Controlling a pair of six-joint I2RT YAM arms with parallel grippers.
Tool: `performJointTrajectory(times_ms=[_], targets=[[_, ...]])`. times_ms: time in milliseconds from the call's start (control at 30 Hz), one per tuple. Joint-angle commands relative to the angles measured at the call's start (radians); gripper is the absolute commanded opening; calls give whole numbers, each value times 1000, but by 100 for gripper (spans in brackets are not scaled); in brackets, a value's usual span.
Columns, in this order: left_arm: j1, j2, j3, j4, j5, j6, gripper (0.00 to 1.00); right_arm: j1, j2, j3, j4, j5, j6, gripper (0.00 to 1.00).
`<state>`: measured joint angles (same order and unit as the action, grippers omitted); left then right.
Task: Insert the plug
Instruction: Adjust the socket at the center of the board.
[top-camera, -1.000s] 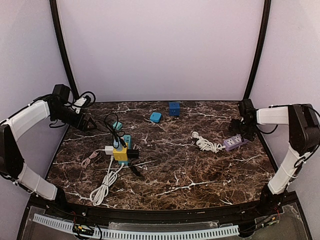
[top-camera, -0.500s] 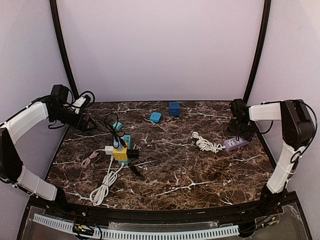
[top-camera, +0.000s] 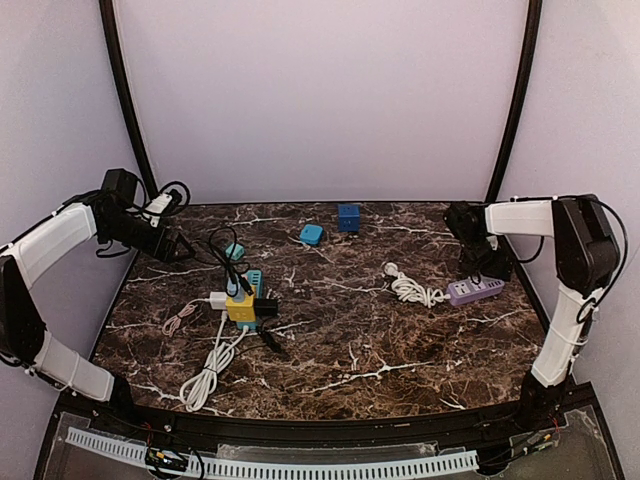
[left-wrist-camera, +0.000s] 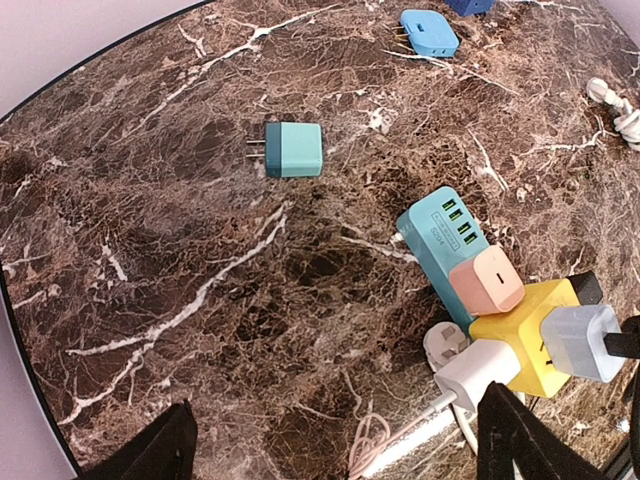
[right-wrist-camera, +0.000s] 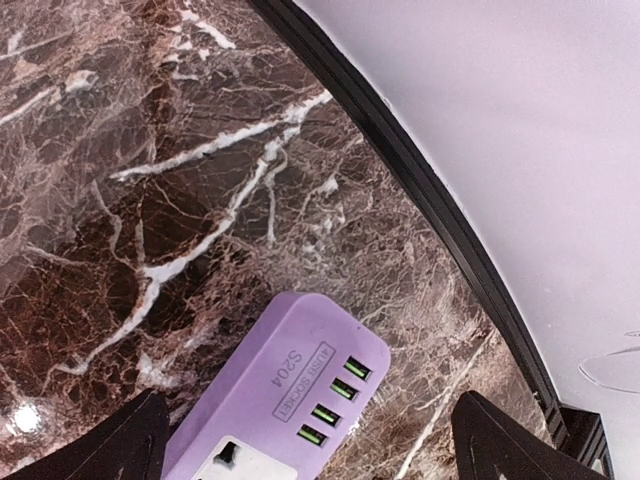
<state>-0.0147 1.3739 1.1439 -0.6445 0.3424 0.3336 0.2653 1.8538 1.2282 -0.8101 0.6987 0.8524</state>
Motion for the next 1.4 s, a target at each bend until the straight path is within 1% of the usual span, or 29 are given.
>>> performJointTrajectory(times_ms=[0,100,200,367,500,533,567,633,700,733,767,833,867,900,967,1033,1100,1167,1267,1367], targets=[[7,8,19,-30,16,11,86,6,-32,-21,-32,40,4,99],[7,9,19,-30,15,14,86,-14,-54,-104,94,-65,-31,99],[7,9,18,-30,21,14,85,-36,-34,-152,179,-151,-43,99],[7,0,13,-32,29,15,85,-49,-31,-212,286,-273,-25,97],[7,-4,11,-33,29,16,85,-50,-60,-244,347,-346,-15,99],[7,-4,12,-33,32,17,85,-49,-64,-247,359,-369,-23,96],[7,-5,13,-34,33,18,85,-46,-64,-247,371,-386,-42,91],[7,-4,13,-35,34,18,85,-28,-55,-228,386,-418,-114,84],[7,-3,14,-34,34,20,84,10,-39,-199,400,-449,-183,74],[7,-3,13,-34,33,19,84,33,-29,-181,418,-488,-227,67],[7,-3,13,-34,34,20,84,59,-19,-167,442,-513,-277,64],[7,-4,11,-35,33,22,84,119,8,-138,485,-635,-398,50],[7,-5,11,-36,33,22,84,149,24,-117,494,-681,-464,45],[7,-5,11,-36,32,23,84,193,44,-93,491,-731,-524,41],[7,-7,11,-39,31,24,84,257,85,-42,462,-819,-659,38],[7,-7,10,-40,31,24,84,324,126,0,412,-895,-810,32],[7,-7,10,-40,31,24,84,396,147,24,365,-948,-927,30],[7,-8,10,-40,31,26,84,457,150,35,329,-943,-1013,31],[7,-9,10,-41,34,25,84,509,137,38,289,-923,-1097,32],[7,-9,10,-43,38,24,84,544,99,16,264,-979,-1212,37]])
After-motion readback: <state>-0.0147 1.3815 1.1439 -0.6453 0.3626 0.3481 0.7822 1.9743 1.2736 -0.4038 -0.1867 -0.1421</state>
